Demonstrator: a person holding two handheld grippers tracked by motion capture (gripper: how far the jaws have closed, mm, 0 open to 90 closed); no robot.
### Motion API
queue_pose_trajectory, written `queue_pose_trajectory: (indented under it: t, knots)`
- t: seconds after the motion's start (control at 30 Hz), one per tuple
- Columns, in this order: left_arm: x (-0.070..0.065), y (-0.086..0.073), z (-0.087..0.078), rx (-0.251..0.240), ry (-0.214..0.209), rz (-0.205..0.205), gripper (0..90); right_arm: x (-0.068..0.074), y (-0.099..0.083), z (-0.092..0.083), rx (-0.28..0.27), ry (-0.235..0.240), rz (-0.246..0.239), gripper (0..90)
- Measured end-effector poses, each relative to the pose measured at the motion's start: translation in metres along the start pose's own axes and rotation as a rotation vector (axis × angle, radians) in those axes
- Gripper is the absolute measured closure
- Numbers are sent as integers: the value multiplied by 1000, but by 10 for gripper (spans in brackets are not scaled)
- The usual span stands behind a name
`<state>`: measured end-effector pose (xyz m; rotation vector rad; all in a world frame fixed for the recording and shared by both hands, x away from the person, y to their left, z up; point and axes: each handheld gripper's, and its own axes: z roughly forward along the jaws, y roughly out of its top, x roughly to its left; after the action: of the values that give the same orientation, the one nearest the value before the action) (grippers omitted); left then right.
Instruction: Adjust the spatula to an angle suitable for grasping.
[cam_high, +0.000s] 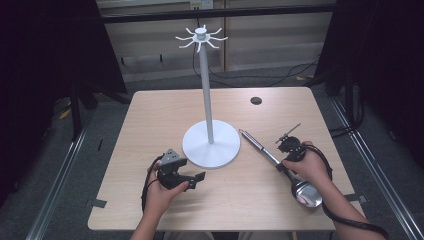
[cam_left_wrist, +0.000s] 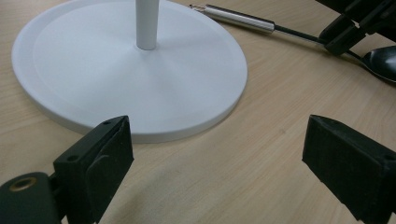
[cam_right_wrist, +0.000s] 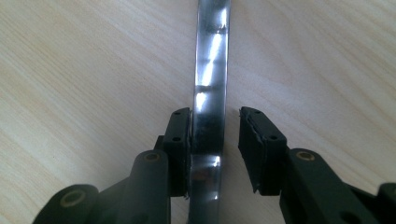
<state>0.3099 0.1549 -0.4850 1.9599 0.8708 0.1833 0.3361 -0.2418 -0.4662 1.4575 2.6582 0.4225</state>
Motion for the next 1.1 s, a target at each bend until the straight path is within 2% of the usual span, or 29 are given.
queue_pose_trajectory:
  t: [0.33, 0.43, 0.67, 0.83, 1.03, 1.1]
  knots:
    - [0, 0, 0, 0, -1, -3, 85, 5, 7, 6, 53, -2, -27, 675]
    - [0, 0, 0, 1, 1, 0, 86, 6, 9, 6, 57, -14, -37, 728]
    - [0, 0, -1, -1, 4, 3, 85, 6, 9, 6, 73, -13, -13, 749]
    - [0, 0, 0, -2, 2, 2, 85, 2, 6, 5, 40, 17, -4, 756]
    - [-1, 0, 0, -2, 2, -1, 85, -3, 1, 1, -4, 29, 19, 758]
    - [-1, 0, 1, -3, -1, 0, 85, -8, -1, -4, -44, 43, 40, 757]
